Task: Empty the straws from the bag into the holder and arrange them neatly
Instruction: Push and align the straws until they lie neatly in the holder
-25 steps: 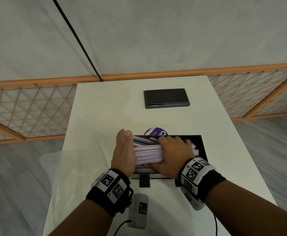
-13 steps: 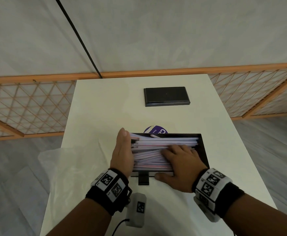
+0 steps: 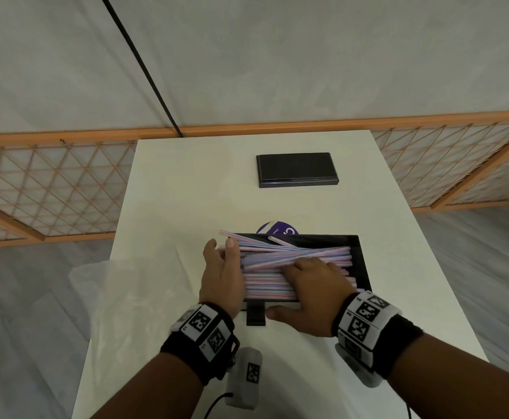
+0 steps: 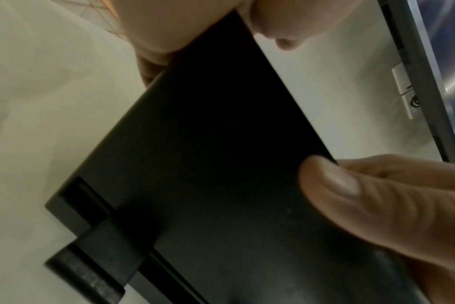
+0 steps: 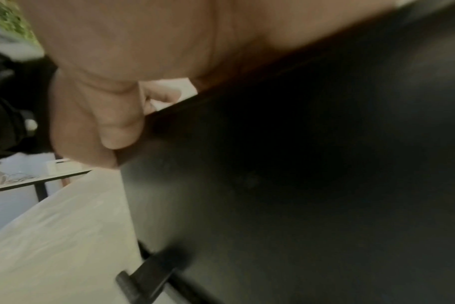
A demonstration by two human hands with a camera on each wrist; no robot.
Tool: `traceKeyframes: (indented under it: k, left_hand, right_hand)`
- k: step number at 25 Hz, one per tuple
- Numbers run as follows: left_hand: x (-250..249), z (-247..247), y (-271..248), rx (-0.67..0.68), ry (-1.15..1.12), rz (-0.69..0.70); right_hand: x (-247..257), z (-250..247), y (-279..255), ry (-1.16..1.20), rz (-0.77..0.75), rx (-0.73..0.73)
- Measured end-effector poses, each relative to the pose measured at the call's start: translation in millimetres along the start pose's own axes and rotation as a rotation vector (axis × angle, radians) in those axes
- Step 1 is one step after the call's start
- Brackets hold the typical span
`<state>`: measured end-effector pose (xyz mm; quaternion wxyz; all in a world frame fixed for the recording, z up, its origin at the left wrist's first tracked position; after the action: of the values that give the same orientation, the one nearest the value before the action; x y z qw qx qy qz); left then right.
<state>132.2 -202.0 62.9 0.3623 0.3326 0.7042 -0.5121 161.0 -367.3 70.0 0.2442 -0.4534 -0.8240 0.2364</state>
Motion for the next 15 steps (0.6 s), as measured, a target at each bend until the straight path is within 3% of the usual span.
traceKeyframes:
  k: [2,5,9,13,15]
  left_hand:
    - [1.4,-2.7,-0.2,-0.009,0.001,0.005]
    - [3.9,-2.6,2.4,-0.014,0.004,0.01]
    - [4.4,-0.9,4.4,-0.017,0.02,0.009]
    - [7.5,-5.4,7.5,-0.029,0.054,0.017]
    - [7.2,-4.7,7.4,-0.023,0.062,0.04]
  right_hand:
    - [-13.4,-12.4,-9.1,-0.037,0.056,-0.062]
    - [-26.6,-10.1,-12.8,-0.045,0.144,-0.033]
    - [-6.0,4.6,-1.9,0.059,-0.001,0.028]
    - [-13.6,-30.8,-15.5,0.008,0.002,-0.203]
    - [-22.7,-29.2,-11.7,-0.012,0.065,-0.155]
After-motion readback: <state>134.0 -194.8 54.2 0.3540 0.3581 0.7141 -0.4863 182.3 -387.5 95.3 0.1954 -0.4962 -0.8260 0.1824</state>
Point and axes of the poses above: each hand's wrist, its own y-axis towards the middle knuckle, its own z-axis out of the palm, x = y × z, the point moved 9 cm from there along y, towards the middle knuckle, and after that the axes turned 12 degrees about x, right-handed, at the moved point
